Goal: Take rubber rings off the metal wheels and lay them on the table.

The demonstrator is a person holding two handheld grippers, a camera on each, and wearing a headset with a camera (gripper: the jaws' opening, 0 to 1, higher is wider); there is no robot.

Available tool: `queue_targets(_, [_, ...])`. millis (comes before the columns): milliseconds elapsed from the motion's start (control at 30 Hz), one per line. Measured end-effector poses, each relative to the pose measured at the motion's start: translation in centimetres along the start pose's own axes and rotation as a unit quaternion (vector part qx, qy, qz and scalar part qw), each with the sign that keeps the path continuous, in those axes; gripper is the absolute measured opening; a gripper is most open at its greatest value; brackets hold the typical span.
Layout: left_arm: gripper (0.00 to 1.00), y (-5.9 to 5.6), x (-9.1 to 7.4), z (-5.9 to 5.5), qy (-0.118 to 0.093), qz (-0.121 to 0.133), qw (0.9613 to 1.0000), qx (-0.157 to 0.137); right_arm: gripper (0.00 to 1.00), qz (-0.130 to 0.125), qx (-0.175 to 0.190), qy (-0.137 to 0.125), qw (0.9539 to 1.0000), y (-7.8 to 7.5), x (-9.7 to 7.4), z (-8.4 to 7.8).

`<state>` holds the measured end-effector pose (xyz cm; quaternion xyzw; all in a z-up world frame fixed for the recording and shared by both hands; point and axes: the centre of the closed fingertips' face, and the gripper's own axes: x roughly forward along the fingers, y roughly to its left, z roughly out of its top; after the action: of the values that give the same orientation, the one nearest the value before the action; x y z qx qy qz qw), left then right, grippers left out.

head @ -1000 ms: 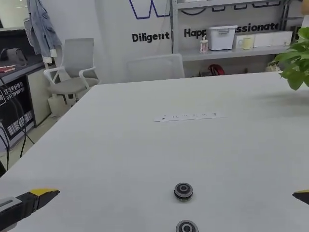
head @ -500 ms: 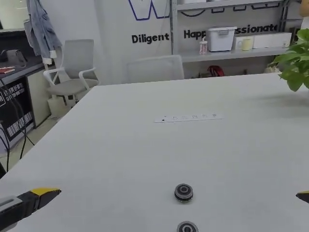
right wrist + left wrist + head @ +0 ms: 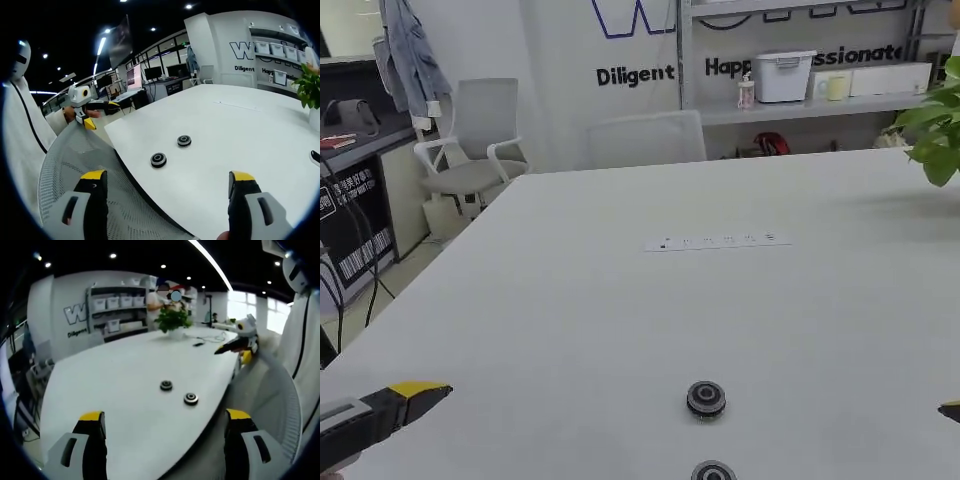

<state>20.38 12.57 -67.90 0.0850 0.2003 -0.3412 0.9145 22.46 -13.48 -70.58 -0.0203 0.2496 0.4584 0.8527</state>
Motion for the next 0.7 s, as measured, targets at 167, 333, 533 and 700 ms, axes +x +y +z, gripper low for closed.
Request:
queue_targets(167, [1.00,-0.2,0.2,1.2,-0.012,-0.006,0.9999,0.003,0.97,0.005,0.000,0.001,1.0000,-0.3,0.4,0.3])
queue_targets(333, [1.00,-0.2,0.5,2.3,-0.024,-0.012,0.9996,0.001,0.97,0.012,0.002,0.007,0.9999,-0.6,1.1,0.0])
queue_targets(533, [1.00,-0.8,0.9,3.7,-0.031,-0.025,0.9992,0.010,0.96,0.022,0.009,0.014,0.9996,-0.6,1.8,-0.2])
queue_targets(700, [1.00,-1.2,1.5,4.8,-0.030,-0.038,0.9985,0.025,0.96,0.030,0.006,0.014,0.9994,-0.6,2.3,0.1])
